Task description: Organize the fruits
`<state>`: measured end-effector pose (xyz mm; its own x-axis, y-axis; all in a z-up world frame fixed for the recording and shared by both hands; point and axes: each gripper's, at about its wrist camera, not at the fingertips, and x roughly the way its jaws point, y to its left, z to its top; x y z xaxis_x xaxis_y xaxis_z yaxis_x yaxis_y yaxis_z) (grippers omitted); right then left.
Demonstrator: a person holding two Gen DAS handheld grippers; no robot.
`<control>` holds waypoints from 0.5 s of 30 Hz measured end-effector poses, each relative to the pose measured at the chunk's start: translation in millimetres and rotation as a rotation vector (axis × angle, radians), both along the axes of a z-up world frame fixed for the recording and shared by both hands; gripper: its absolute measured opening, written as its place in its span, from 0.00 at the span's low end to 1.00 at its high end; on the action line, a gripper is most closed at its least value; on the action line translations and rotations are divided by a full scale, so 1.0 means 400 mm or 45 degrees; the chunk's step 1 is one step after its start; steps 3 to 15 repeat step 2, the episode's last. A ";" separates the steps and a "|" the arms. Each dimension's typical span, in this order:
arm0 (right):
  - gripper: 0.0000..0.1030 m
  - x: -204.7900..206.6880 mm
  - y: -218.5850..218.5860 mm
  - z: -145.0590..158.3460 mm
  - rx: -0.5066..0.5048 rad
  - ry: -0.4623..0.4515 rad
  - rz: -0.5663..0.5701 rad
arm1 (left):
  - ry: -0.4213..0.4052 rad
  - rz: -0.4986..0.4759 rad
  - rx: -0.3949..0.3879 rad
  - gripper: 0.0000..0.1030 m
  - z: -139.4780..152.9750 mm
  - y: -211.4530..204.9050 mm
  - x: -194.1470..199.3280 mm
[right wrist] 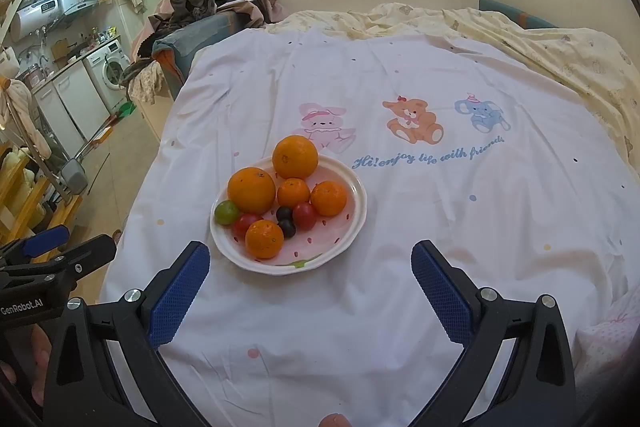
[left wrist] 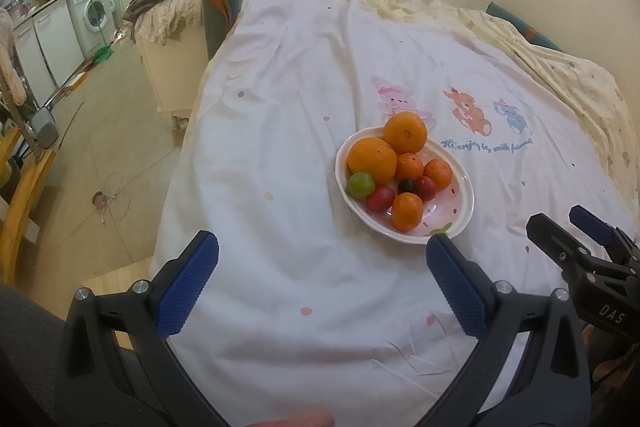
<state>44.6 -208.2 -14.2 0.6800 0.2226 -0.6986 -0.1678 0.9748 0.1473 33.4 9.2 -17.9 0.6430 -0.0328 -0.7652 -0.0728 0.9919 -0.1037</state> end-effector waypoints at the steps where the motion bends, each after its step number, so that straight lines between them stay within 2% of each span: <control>1: 1.00 0.000 0.000 0.000 0.000 -0.001 0.001 | 0.000 0.001 0.001 1.00 -0.001 -0.001 0.000; 15: 1.00 0.000 0.001 0.000 -0.001 -0.001 0.000 | 0.005 0.002 0.012 0.99 -0.001 -0.002 0.001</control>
